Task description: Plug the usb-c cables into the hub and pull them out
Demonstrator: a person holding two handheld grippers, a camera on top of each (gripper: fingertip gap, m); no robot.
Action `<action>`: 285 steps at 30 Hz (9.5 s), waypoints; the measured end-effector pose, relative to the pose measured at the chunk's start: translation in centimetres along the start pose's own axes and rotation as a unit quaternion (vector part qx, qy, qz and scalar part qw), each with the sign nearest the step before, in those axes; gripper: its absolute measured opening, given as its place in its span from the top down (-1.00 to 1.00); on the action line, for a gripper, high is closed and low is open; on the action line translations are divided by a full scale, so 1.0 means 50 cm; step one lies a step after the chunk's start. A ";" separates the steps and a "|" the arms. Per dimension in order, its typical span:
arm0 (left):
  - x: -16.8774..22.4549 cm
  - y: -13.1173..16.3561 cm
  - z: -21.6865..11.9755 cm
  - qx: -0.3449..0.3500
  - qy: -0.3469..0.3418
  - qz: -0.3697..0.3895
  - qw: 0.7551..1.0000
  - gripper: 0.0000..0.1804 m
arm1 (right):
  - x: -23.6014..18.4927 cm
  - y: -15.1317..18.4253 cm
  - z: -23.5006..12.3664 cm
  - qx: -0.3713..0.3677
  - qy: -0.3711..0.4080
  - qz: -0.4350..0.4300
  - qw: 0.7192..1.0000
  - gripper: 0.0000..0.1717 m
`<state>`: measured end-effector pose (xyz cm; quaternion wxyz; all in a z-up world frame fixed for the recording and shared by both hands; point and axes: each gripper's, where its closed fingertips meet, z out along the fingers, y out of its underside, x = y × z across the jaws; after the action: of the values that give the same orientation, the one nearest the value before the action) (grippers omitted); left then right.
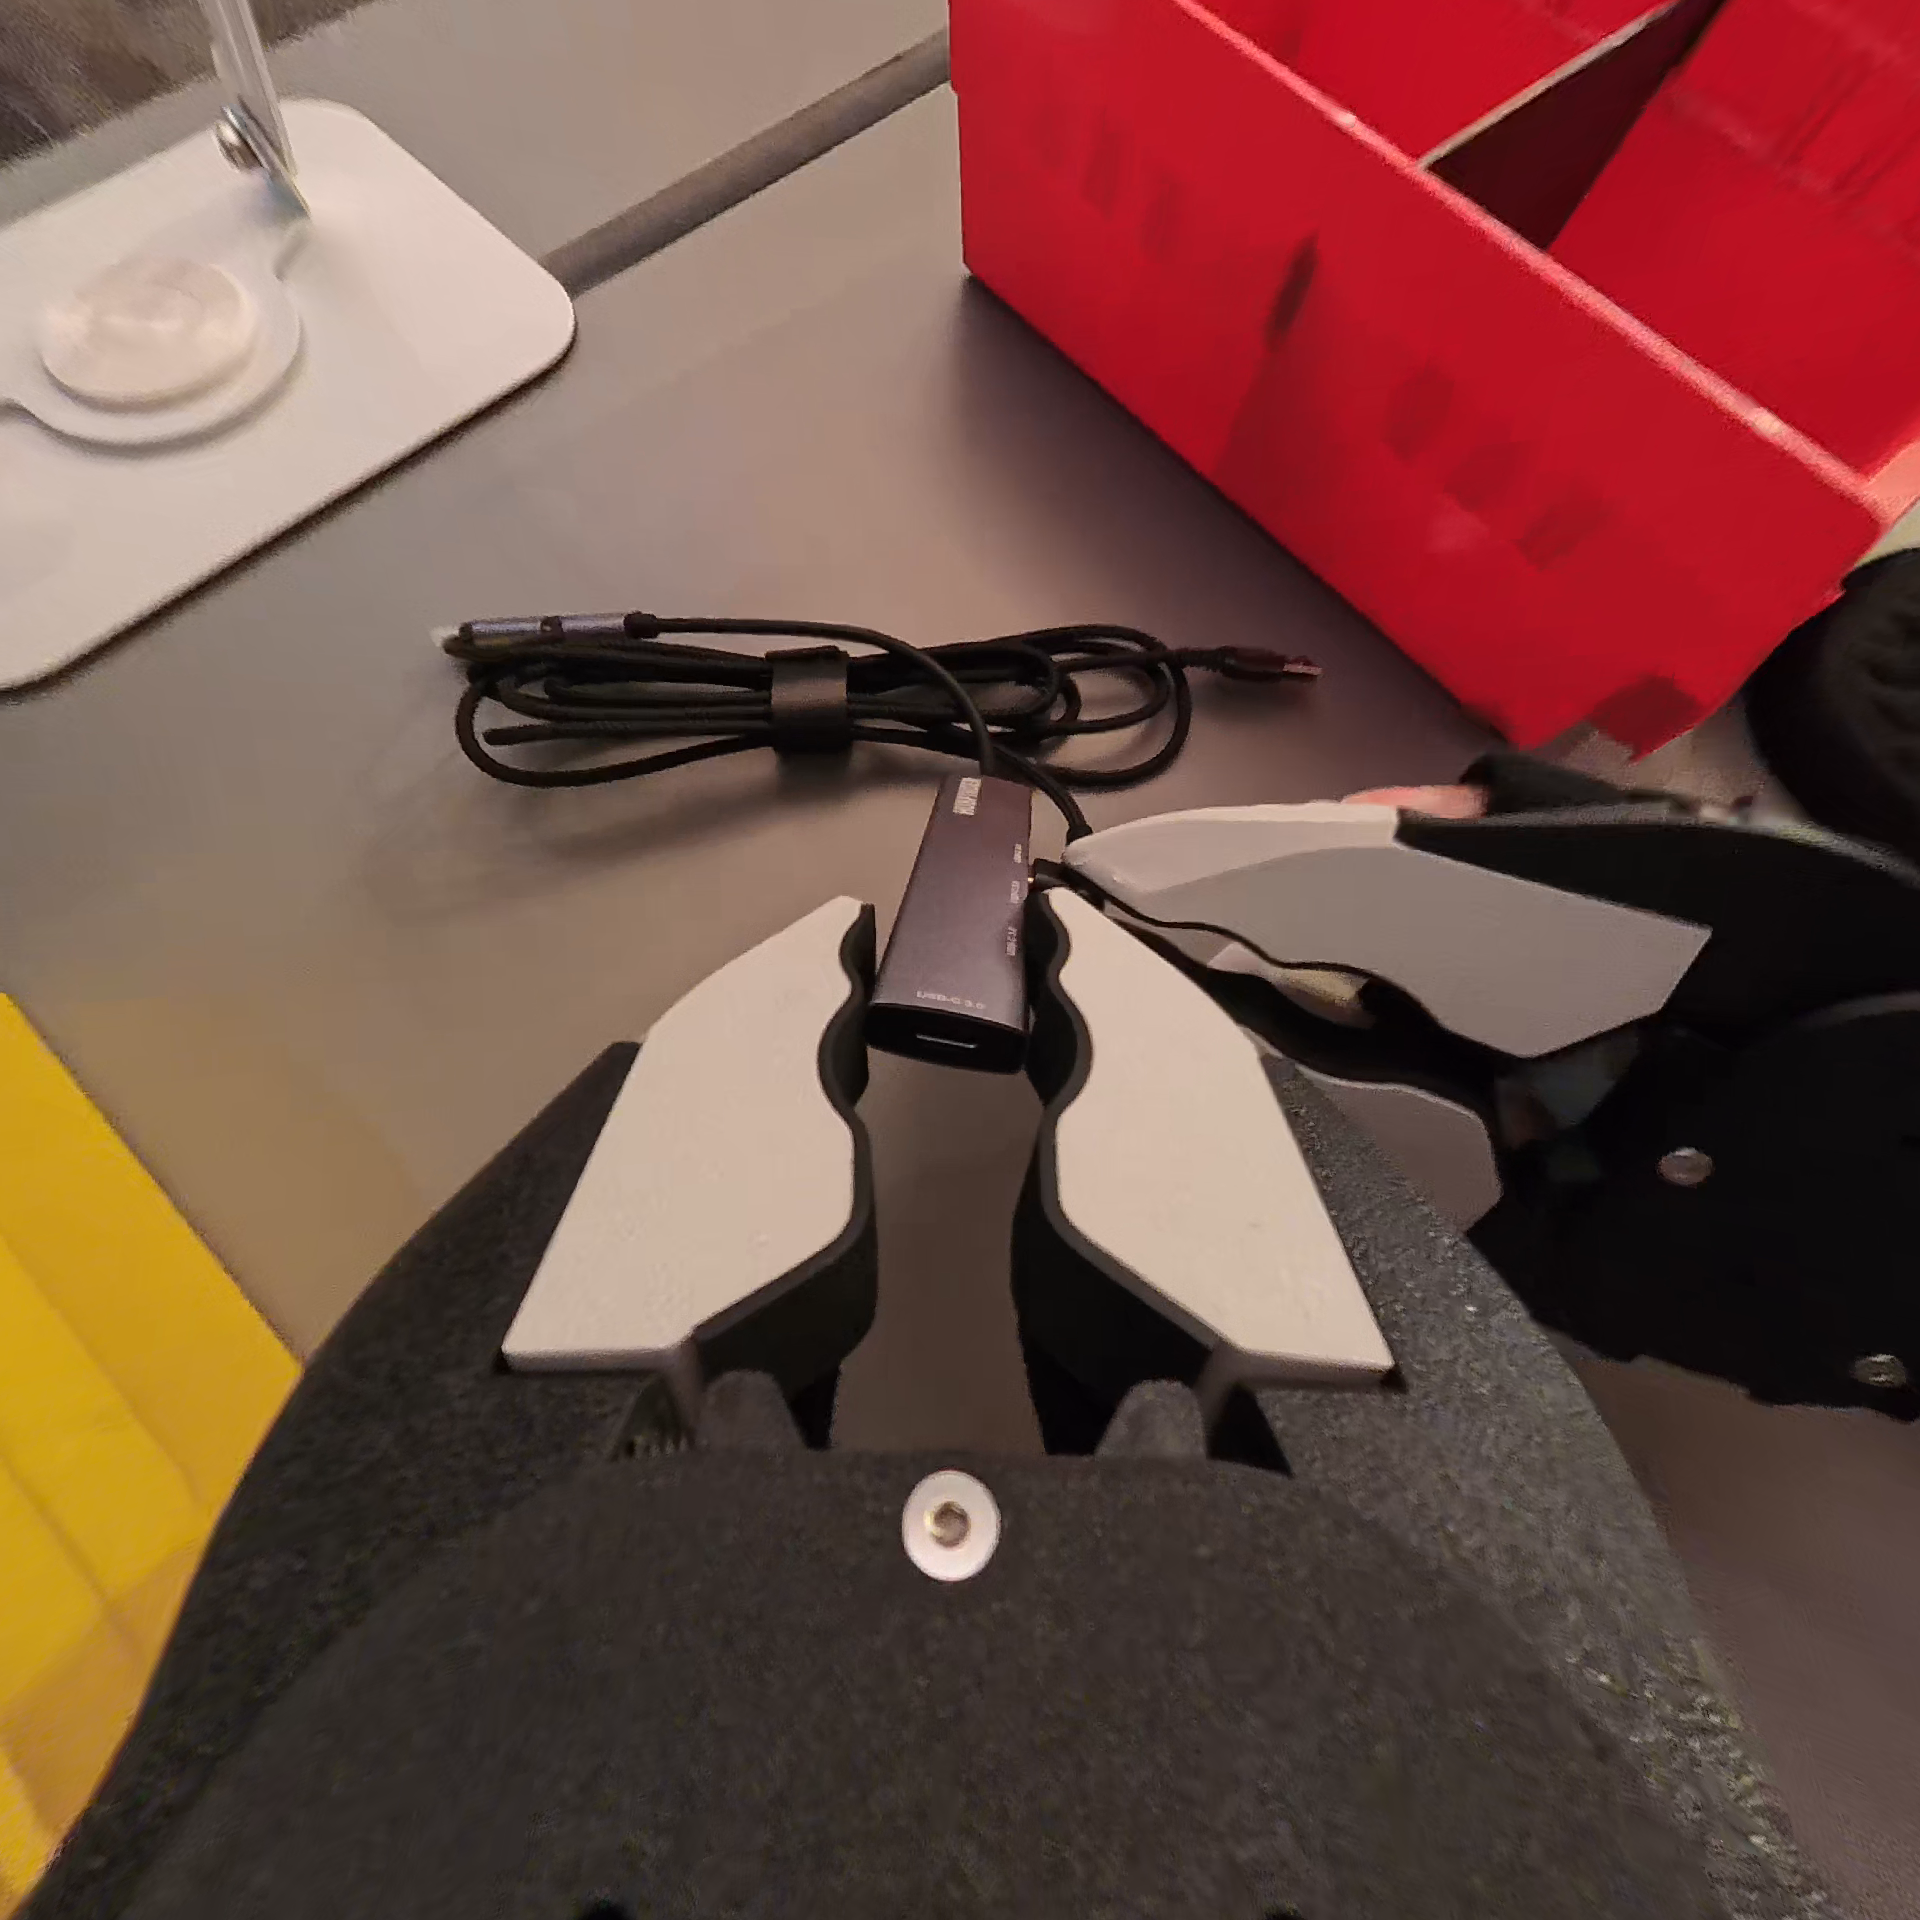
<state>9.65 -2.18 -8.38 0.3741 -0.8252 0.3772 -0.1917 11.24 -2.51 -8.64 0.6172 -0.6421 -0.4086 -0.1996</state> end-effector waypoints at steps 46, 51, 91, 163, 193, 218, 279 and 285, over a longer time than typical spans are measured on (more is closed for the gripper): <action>-0.032 0.034 0.033 0.063 0.068 -0.016 0.996 0.71 | -0.025 0.013 0.040 0.019 -0.012 -0.114 0.993 0.90; -0.031 0.040 0.033 0.055 0.043 0.010 0.998 0.69 | -0.032 0.012 0.034 0.018 -0.019 -0.127 0.992 0.90; -0.088 -0.017 -0.006 0.184 -0.018 -0.020 0.982 0.74 | -0.016 0.016 -0.024 0.013 -0.008 -0.177 0.984 0.90; 0.058 -0.089 -0.111 0.264 0.247 -0.073 0.929 0.74 | 0.115 -0.072 -0.009 0.090 -0.185 -0.249 0.946 0.84; -0.002 -0.080 -0.094 0.281 0.221 -0.128 0.925 0.61 | 0.442 0.365 0.045 -0.226 -0.244 0.143 0.932 0.71; -0.493 0.071 -0.313 -0.145 -0.126 0.244 0.950 0.51 | 0.465 -0.112 -0.132 0.219 -0.172 0.235 0.931 0.68; -0.116 -0.319 -0.417 -0.075 -0.008 0.430 0.900 1.00 | 0.158 -0.411 0.051 0.365 -0.188 0.290 0.865 0.73; -0.105 -0.371 -0.457 -0.045 -0.027 0.397 0.916 0.84 | 0.219 -0.412 0.031 0.354 -0.255 0.330 0.837 0.90</action>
<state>1.49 -0.87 20.37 0.3923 -0.6281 0.6719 0.0126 1.40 0.05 12.40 0.7056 -0.5046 -0.3586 0.3449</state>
